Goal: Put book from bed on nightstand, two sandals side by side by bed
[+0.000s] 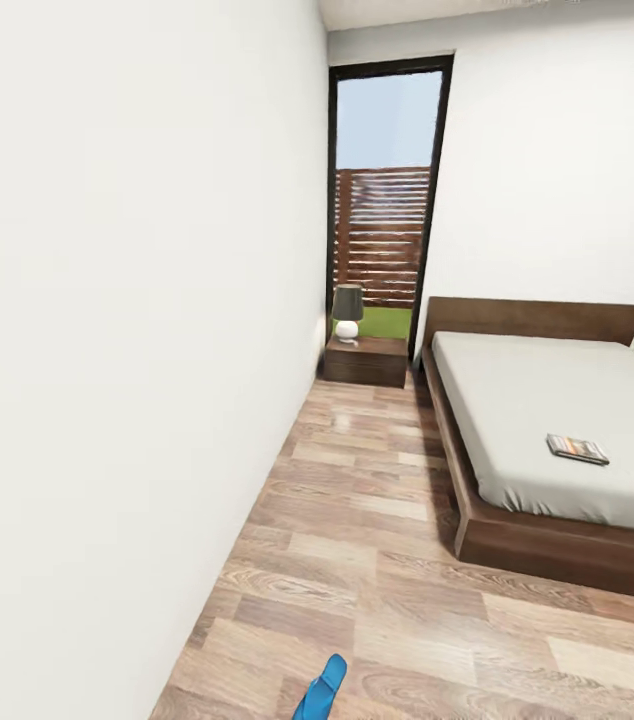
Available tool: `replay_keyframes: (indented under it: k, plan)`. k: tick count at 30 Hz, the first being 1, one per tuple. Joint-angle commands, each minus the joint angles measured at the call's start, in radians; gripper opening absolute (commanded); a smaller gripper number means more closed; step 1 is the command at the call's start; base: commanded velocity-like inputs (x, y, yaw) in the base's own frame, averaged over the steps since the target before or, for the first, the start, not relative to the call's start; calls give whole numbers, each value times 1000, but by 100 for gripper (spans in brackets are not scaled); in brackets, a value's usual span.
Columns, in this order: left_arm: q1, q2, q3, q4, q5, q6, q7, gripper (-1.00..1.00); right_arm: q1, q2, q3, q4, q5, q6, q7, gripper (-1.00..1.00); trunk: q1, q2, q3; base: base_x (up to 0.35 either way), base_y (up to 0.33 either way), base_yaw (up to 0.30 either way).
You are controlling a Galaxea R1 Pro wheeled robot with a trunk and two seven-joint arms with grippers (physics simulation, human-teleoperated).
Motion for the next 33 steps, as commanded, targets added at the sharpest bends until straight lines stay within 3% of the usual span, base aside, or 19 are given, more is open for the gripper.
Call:
replay_keyframes:
  k: [1,22,33]
  plan:
    - [0,0,-1,0,0,-3,0,100,-1,0,-6,1,-1,-4,1,100,0,-1,-1,0,0,-295]
    - [0,3,0,0,1,-5,0,100,-1,0,-6,1,-1,-4,1,100,0,-1,-1,0,3,-296]
    - [-1,5,-1,0,1,-14,0,100,-1,0,-6,1,-1,-4,0,100,0,-1,-1,0,136,-280]
